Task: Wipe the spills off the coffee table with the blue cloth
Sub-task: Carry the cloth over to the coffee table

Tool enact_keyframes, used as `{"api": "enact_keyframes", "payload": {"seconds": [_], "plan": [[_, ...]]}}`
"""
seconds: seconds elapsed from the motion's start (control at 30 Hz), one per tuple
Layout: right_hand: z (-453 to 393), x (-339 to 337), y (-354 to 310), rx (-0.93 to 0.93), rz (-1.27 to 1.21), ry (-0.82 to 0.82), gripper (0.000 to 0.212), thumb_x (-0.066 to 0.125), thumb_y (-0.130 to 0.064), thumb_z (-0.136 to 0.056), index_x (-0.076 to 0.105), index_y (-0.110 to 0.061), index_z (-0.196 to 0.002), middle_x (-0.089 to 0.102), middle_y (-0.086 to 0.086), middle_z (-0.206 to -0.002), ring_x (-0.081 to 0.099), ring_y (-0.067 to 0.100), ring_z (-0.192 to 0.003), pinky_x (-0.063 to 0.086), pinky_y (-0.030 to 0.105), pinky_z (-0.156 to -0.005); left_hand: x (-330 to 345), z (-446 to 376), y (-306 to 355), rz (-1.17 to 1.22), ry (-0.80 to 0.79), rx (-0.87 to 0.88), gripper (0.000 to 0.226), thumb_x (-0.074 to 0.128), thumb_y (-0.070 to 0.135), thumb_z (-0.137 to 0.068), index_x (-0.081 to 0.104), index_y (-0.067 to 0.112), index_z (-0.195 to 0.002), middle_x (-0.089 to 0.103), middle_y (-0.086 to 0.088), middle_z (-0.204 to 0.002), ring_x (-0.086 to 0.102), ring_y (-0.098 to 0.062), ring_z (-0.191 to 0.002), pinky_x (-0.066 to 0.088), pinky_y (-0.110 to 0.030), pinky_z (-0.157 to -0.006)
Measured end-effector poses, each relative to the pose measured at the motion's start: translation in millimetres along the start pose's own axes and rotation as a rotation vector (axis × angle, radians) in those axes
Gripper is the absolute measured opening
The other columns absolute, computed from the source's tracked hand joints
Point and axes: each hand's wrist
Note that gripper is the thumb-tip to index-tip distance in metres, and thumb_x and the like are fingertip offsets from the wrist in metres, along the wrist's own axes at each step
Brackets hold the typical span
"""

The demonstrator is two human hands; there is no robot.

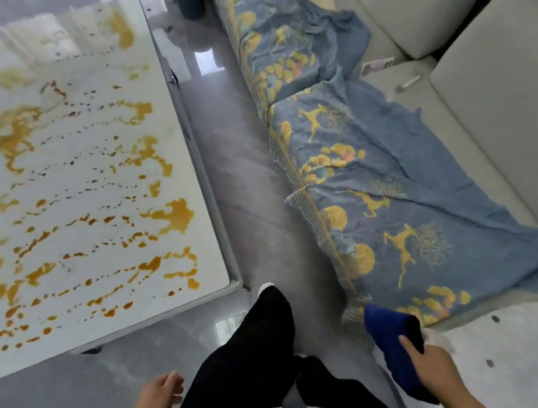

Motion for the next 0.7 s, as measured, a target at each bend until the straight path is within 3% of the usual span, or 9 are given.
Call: {"api": "enact_keyframes", "payload": {"seconds": [0.07, 0.13, 0.23, 0.4, 0.5, 0.57, 0.6, 0.67, 0.7], "plan": [[-16.6, -5.3, -23.5, -0.026, 0.076, -0.02, 0.033, 0.054, -0.028, -0.094, 0.048, -0.013, -0.064, 0.055, 0.004, -0.052, 0.052, 0.025, -0.058, 0.029, 0.028, -0.049, -0.1, -9.1, 30.3, 0.05, 0.023, -0.006, 0.031, 0.044, 0.011, -0.096, 0.059, -0.001, -0.072, 0.058, -0.016, -0.075, 0.052, -0.025, -0.066, 0.036, -0.029, -0.058], [-28.1, -10.9, -51.4, -0.08, 0.193, -0.009, 0.012, 0.061, -0.017, -0.089, 0.059, -0.007, -0.083, 0.066, 0.021, -0.073, 0.061, 0.037, -0.079, 0.037, 0.034, -0.062, -2.9, -19.1, 63.1, 0.079, 0.029, 0.022, 0.028, 0.044, 0.012, -0.096, 0.06, -0.002, -0.077, 0.059, -0.016, -0.075, 0.053, -0.026, -0.065, 0.037, -0.029, -0.057], [-53.9, -25.3, -80.5, -0.089, 0.326, -0.063, 0.029, 0.068, -0.006, -0.081, 0.062, 0.012, -0.103, 0.063, 0.036, -0.1, 0.058, 0.046, -0.1, 0.039, 0.042, -0.084, -5.6, -30.0, 111.9, 0.107, 0.051, 0.062, 0.027, 0.043, 0.017, -0.096, 0.062, 0.002, -0.084, 0.063, -0.014, -0.084, 0.058, -0.024, -0.073, 0.042, -0.03, -0.063], [-77.2, -56.3, -149.7, 0.01, 0.456, -0.26, 0.045, 0.043, -0.028, -0.098, 0.047, 0.001, -0.131, 0.06, 0.017, -0.122, 0.053, 0.028, -0.12, 0.036, 0.027, -0.094, -9.6, -45.5, 167.9, 0.173, 0.088, 0.095, 0.024, 0.044, 0.019, -0.096, 0.063, 0.006, -0.088, 0.065, -0.009, -0.087, 0.061, -0.021, -0.077, 0.044, -0.03, -0.064], [-117.6, -71.1, -208.4, -0.135, 0.558, -0.284, 0.066, 0.03, -0.05, -0.097, 0.022, -0.005, -0.144, 0.03, 0.015, -0.15, 0.039, 0.019, -0.133, 0.027, 0.021, -0.102, -1.3, -53.6, 182.3, 0.247, 0.117, 0.036, 0.025, 0.045, 0.02, -0.095, 0.063, 0.006, -0.085, 0.065, -0.01, -0.087, 0.06, -0.022, -0.075, 0.043, -0.03, -0.064], [-140.3, -78.5, -253.9, -0.231, 0.653, -0.281, 0.086, 0.021, -0.069, -0.087, 0.031, -0.002, -0.14, 0.03, 0.019, -0.149, 0.037, 0.026, -0.135, 0.027, 0.026, -0.105, 8.3, -54.1, 185.3, 0.301, 0.139, -0.019, 0.026, 0.044, 0.021, -0.096, 0.062, 0.007, -0.083, 0.065, -0.01, -0.085, 0.06, -0.021, -0.074, 0.042, -0.03, -0.063], [-149.6, -80.8, -275.3, -0.255, 0.733, -0.294, 0.069, 0.03, -0.06, -0.091, 0.041, -0.007, -0.133, 0.035, 0.021, -0.146, 0.039, 0.03, -0.133, 0.029, 0.028, -0.104, 13.5, -53.9, 185.1, 0.328, 0.162, -0.053, 0.027, 0.044, 0.021, -0.096, 0.062, 0.007, -0.082, 0.064, -0.01, -0.084, 0.06, -0.02, -0.074, 0.042, -0.03, -0.063], [-162.9, -85.5, -313.8, -0.405, 0.764, -0.251, 0.011, 0.058, -0.024, -0.091, 0.057, -0.014, -0.096, 0.054, 0.032, -0.124, 0.053, 0.04, -0.116, 0.039, 0.036, -0.092, 25.6, -52.7, 182.8, 0.382, 0.203, -0.113, 0.027, 0.044, 0.021, -0.096, 0.061, 0.008, -0.08, 0.065, -0.011, -0.083, 0.061, -0.021, -0.072, 0.043, -0.029, -0.063], [-171.3, -84.6, -327.2, -0.5, 0.688, -0.196, 0.011, 0.065, -0.012, -0.085, 0.055, -0.01, -0.081, 0.062, 0.033, -0.107, 0.058, 0.043, -0.103, 0.04, 0.039, -0.082, 30.5, -50.9, 179.8, 0.409, 0.213, -0.138, 0.026, 0.045, 0.019, -0.096, 0.061, 0.008, -0.078, 0.065, -0.012, -0.082, 0.06, -0.021, -0.071, 0.043, -0.029, -0.061]]}}
Point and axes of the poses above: each hand's wrist, its own z-axis away from the middle knuckle, its own x-axis out of the palm, y = z × x
